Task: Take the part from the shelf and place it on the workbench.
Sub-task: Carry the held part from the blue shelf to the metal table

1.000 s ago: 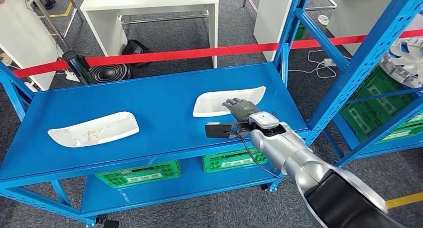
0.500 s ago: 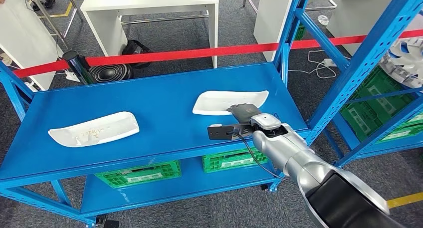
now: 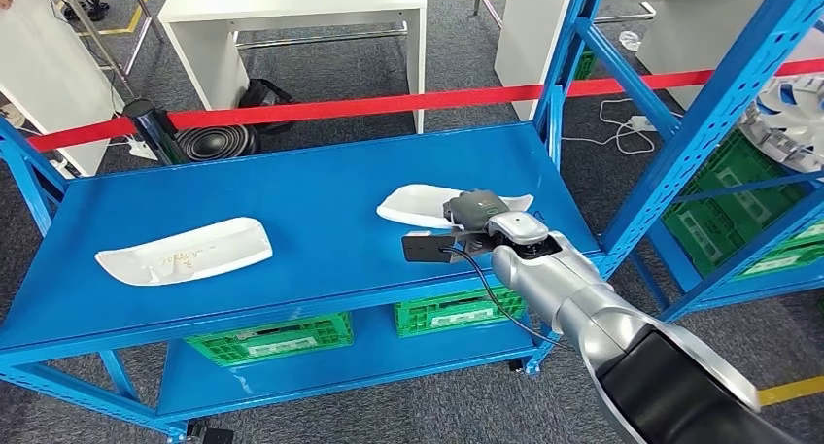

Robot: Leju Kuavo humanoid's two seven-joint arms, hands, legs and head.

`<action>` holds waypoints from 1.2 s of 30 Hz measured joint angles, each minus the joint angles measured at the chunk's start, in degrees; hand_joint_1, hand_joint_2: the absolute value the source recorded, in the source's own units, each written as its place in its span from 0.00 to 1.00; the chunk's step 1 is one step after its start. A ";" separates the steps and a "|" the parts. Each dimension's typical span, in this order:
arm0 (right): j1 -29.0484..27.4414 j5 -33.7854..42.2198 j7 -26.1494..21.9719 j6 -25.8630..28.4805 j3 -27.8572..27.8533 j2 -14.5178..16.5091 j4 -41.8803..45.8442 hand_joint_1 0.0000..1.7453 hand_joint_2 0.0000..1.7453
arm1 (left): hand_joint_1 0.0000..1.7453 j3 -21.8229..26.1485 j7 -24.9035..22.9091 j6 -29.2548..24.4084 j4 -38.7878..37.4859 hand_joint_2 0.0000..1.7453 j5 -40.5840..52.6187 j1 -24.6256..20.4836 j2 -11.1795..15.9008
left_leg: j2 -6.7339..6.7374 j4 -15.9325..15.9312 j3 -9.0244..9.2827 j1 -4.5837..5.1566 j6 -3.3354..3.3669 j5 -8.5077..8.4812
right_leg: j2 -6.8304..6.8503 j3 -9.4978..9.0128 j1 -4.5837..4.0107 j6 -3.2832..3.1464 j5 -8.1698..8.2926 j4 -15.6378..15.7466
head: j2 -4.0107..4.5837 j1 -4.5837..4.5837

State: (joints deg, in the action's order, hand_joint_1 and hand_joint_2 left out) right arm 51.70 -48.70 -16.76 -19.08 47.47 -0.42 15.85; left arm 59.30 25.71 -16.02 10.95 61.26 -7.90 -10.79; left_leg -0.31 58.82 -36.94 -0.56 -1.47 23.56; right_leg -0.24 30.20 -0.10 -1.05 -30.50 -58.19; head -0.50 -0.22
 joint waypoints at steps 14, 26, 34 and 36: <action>0.18 0.15 -0.03 0.20 0.00 -0.06 0.00 1.00 1.00 | 0.00 0.01 0.96 -0.67 0.00 1.00 -0.25 -0.08 -0.01 | 0.02 0.01 0.02 0.01 0.02 0.01 | -0.01 -0.02 0.03 0.04 0.03 0.00 | 0.00 0.02; 3.22 0.80 1.75 2.67 0.00 -0.06 0.01 1.00 1.00 | 0.00 0.09 -0.75 -2.50 0.00 1.00 -2.29 -0.08 -0.01 | 0.01 0.01 0.00 0.02 -0.01 -0.01 | 0.00 -0.07 0.00 0.03 0.04 0.00 | 0.00 0.02; 8.99 0.46 2.28 4.99 0.00 1.48 0.79 1.00 1.00 | 0.00 0.09 -2.53 -3.67 0.00 1.00 -2.78 -0.43 -0.05 | 0.00 0.01 -0.05 0.04 -0.01 -0.01 | -0.01 -0.01 0.01 0.02 0.03 -0.02 | 0.00 0.01; 9.87 0.40 2.23 6.02 0.00 1.92 1.20 1.00 1.00 | 0.00 0.10 -2.88 -3.72 0.00 1.00 -2.96 -0.48 -0.09 | -0.01 0.00 -0.05 0.04 -0.02 -0.01 | -0.01 -0.01 0.00 0.01 0.03 -0.02 | 0.00 0.01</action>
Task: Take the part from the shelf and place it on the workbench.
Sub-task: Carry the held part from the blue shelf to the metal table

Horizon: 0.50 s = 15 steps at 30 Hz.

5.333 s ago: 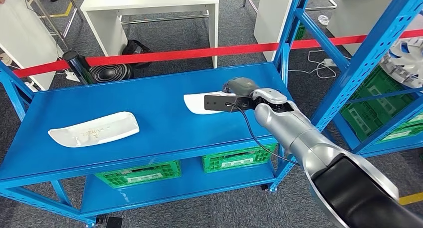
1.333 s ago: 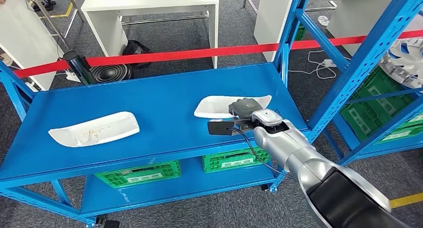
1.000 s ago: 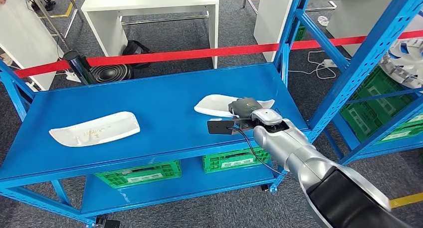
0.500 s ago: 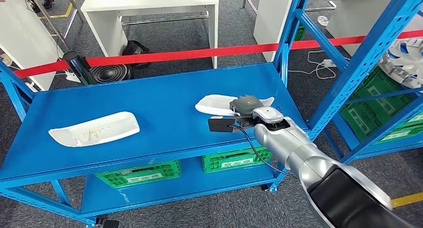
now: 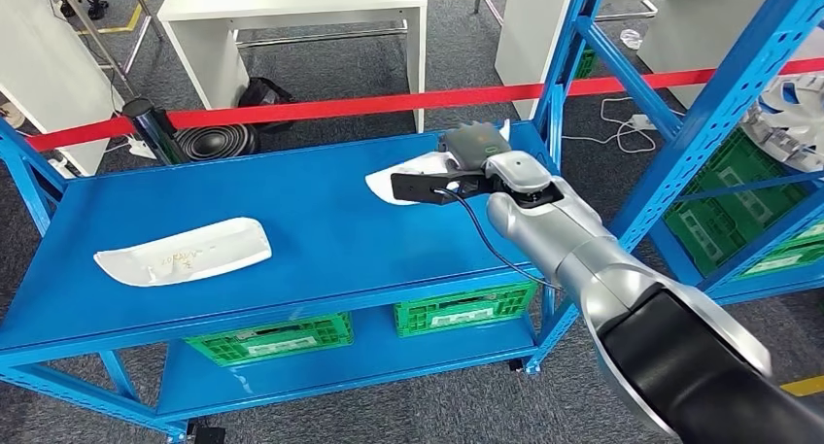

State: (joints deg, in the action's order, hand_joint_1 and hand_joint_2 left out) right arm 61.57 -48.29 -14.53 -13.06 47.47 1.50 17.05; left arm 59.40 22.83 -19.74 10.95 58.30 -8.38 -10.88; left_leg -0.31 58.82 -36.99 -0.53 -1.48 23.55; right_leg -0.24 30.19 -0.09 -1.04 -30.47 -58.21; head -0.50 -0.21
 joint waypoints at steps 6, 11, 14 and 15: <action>1.34 -0.08 -0.35 2.36 -0.01 0.76 0.86 1.00 1.00 | 0.00 0.02 -0.61 -0.21 0.00 1.00 -0.13 -0.09 -0.07 | 0.00 0.00 -0.01 0.00 0.00 0.00 | 0.00 0.01 -0.01 0.00 0.00 0.00 | 0.00 0.00; 2.17 -0.27 -0.75 5.45 -0.02 0.94 2.19 1.00 1.00 | 0.00 0.01 -1.73 -0.22 0.00 1.00 0.11 -0.25 -0.07 | 0.00 0.00 -0.01 0.00 0.00 0.00 | 0.00 0.00 0.00 0.01 0.00 0.00 | 0.00 0.01; 2.66 -0.51 -0.99 6.50 -0.03 1.03 3.01 1.00 1.00 | 0.00 0.01 -2.15 -0.22 0.00 1.00 0.20 -0.42 -0.07 | 0.00 0.00 -0.01 0.00 0.00 0.00 | 0.00 -0.01 0.00 0.01 0.00 0.00 | 0.00 0.01; 2.79 -0.65 -1.00 6.82 -0.04 1.08 3.29 1.00 1.00 | 0.00 0.02 -2.19 -0.22 0.00 1.00 0.21 -0.45 -0.07 | 0.00 0.00 -0.01 0.01 0.00 0.00 | 0.00 0.00 0.00 0.01 0.00 0.00 | 0.00 0.01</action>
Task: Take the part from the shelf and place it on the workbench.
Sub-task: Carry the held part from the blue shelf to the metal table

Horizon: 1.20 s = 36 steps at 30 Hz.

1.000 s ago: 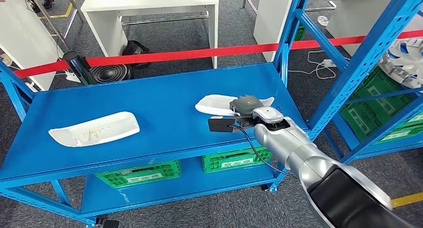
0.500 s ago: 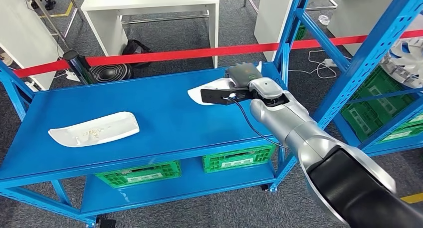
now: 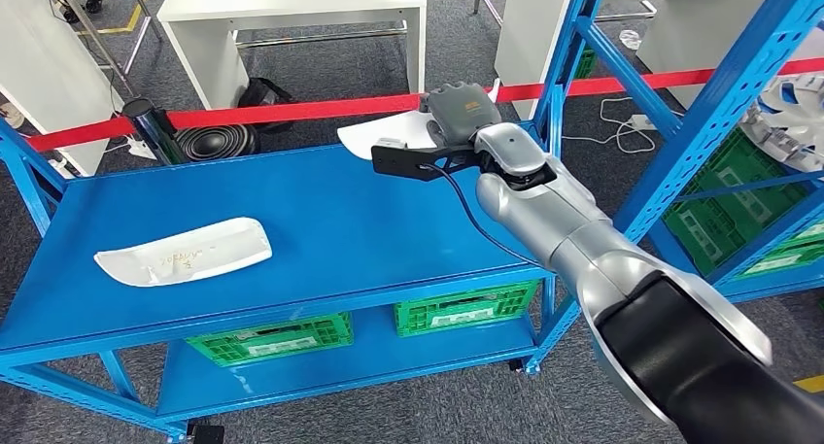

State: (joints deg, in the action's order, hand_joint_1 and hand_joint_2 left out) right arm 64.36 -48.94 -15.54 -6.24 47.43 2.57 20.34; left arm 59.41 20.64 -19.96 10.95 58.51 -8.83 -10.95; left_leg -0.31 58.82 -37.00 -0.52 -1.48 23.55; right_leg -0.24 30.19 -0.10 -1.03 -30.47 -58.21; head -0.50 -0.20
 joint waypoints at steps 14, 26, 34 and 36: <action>2.25 -3.85 4.89 10.59 -3.28 -0.19 6.28 1.00 1.00 | 0.00 -0.01 -0.73 0.43 0.02 1.00 1.34 -0.70 0.08 | 0.01 0.09 -0.02 0.12 0.09 0.07 | 0.00 0.04 0.18 0.05 0.02 0.04 | 0.00 -0.02; 1.61 -10.61 5.75 16.27 -8.19 -0.56 13.61 1.00 1.00 | 0.00 -0.01 -1.87 -0.06 0.06 1.00 0.88 -1.57 0.19 | 0.32 -0.92 0.58 -0.02 1.85 -0.07 | 0.01 2.06 0.64 1.40 -3.14 -4.64 | 0.00 0.25; -1.15 -13.81 6.01 18.81 -9.05 -0.63 16.38 1.00 1.00 | 0.00 0.12 -1.78 -0.38 0.05 1.00 -0.14 -1.46 0.18 | 0.12 0.29 0.03 -0.09 1.13 0.12 | 0.00 3.93 1.14 1.43 0.45 -4.32 | 0.00 0.56; -1.64 -14.32 5.81 19.38 -9.23 -0.51 16.96 1.00 1.00 | 0.00 0.14 -1.74 -0.59 0.05 1.00 -0.36 -1.46 0.21 | 0.07 0.53 -0.29 -0.01 0.23 -0.09 | -0.15 3.17 0.87 0.94 1.41 -1.87 | 0.00 0.43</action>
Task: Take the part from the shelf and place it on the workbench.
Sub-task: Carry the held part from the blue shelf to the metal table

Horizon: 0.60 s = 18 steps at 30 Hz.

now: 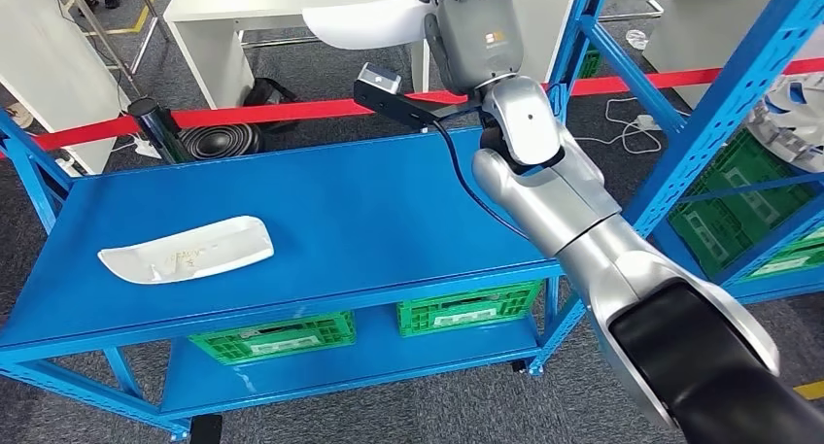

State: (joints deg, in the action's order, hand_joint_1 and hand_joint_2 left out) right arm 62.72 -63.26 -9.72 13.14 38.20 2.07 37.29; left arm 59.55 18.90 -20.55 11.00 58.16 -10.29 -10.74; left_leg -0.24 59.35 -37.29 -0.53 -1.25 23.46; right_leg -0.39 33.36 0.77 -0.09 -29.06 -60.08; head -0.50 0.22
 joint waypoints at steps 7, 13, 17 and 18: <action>-1.68 -1.02 -0.89 0.76 -0.81 0.72 0.66 1.00 1.00 | 0.00 0.23 0.03 -0.54 -0.07 1.00 -0.32 0.28 -0.04 | 0.00 10.56 -4.17 -0.47 -2.15 7.52 | 0.18 1.67 0.06 -2.45 2.45 0.65 | 0.00 -0.85; -3.11 -1.52 -2.19 0.86 -1.38 0.97 1.06 1.00 1.00 | 0.00 0.43 0.21 -0.59 -0.07 1.00 -0.14 0.26 -0.03 | 0.00 3.38 3.68 -0.38 -1.75 6.26 | 0.22 3.88 -0.10 -1.65 4.29 0.43 | 0.00 -0.97; -3.29 -1.76 -3.50 0.75 -2.10 1.28 1.40 1.00 1.00 | 0.00 0.43 0.02 -0.61 -0.07 1.00 0.03 0.15 -0.15 | -0.10 -0.52 5.62 0.02 -0.41 5.04 | 0.26 4.22 -0.22 -0.23 5.57 0.82 | 0.00 -0.84; -3.41 -1.85 -3.98 0.57 -2.21 1.37 1.40 1.00 1.00 | 0.00 0.44 -0.08 -0.61 -0.07 1.00 0.08 0.18 -0.19 | -0.03 -0.64 5.39 -0.05 0.01 4.61 | 0.24 4.38 -0.17 0.09 5.47 0.75 | 0.00 -0.81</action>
State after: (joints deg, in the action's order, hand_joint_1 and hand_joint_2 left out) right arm 59.31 -65.11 -13.71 13.71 35.99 3.44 38.70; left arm 59.99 18.82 -21.16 10.93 58.23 -10.11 -10.93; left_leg -0.28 58.71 -31.90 -0.58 -1.24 28.08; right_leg -0.15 37.74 0.60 0.01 -23.59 -59.33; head -0.50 -0.58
